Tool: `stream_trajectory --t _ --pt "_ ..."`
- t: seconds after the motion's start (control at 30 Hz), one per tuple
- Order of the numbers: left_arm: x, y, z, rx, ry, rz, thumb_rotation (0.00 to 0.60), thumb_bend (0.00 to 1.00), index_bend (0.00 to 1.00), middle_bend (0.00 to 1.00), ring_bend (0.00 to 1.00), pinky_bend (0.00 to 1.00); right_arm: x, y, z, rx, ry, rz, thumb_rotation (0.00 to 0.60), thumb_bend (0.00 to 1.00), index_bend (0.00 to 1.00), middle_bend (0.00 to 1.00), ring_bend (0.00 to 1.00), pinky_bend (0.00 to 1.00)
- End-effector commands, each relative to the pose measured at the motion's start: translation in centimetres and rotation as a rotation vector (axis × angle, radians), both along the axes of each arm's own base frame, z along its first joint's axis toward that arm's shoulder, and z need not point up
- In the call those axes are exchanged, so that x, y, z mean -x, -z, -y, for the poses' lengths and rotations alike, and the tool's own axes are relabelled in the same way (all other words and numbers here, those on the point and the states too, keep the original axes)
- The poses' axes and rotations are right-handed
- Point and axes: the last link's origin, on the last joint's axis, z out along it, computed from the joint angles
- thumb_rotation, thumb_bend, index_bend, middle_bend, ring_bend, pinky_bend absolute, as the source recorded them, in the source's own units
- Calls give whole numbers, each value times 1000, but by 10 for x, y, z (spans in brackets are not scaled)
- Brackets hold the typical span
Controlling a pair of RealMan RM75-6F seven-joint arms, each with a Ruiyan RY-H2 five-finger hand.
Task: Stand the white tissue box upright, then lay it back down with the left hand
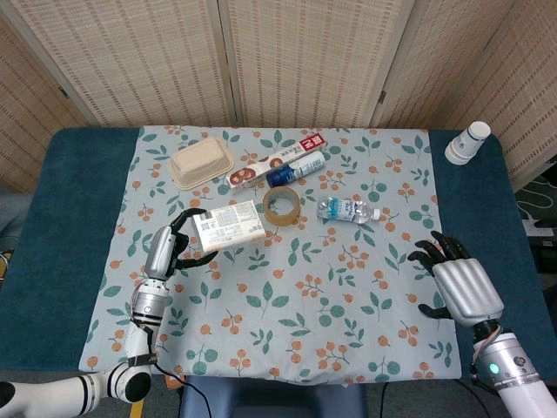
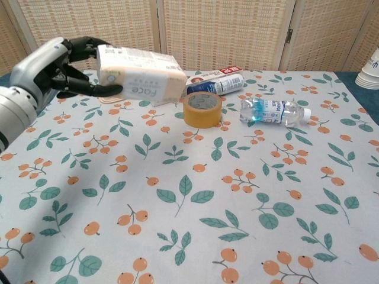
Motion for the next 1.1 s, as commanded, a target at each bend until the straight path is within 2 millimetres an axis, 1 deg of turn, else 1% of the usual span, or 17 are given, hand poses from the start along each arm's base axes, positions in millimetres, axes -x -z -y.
stream_trajectory --t 0.03,0.27,0.43,0.7,0.8,1.1 --pt "14 16 9 23 -19 20 600 156 290 489 1000 1000 0 2 -1 -14 6 15 600 74 301 154 0 109" --pt "23 24 6 24 -58 67 600 136 271 467 1000 1000 1 5 0 -28 7 9 600 74 301 153 0 109" --pt "30 31 8 27 -76 75 600 136 256 451 998 1000 3 4 1 -21 13 6 600 74 301 153 0 109" --pt "43 56 19 72 -78 28 600 136 254 450 998 1000 4 6 2 -24 16 -2 600 74 301 153 0 109" --pt "47 62 21 82 -77 8 600 134 254 450 997 1000 4 6 2 -20 16 -3 600 74 301 153 0 109" --pt "61 71 23 100 -93 -32 600 136 254 450 997 1000 5 7 2 -22 19 -7 600 74 301 153 0 109"
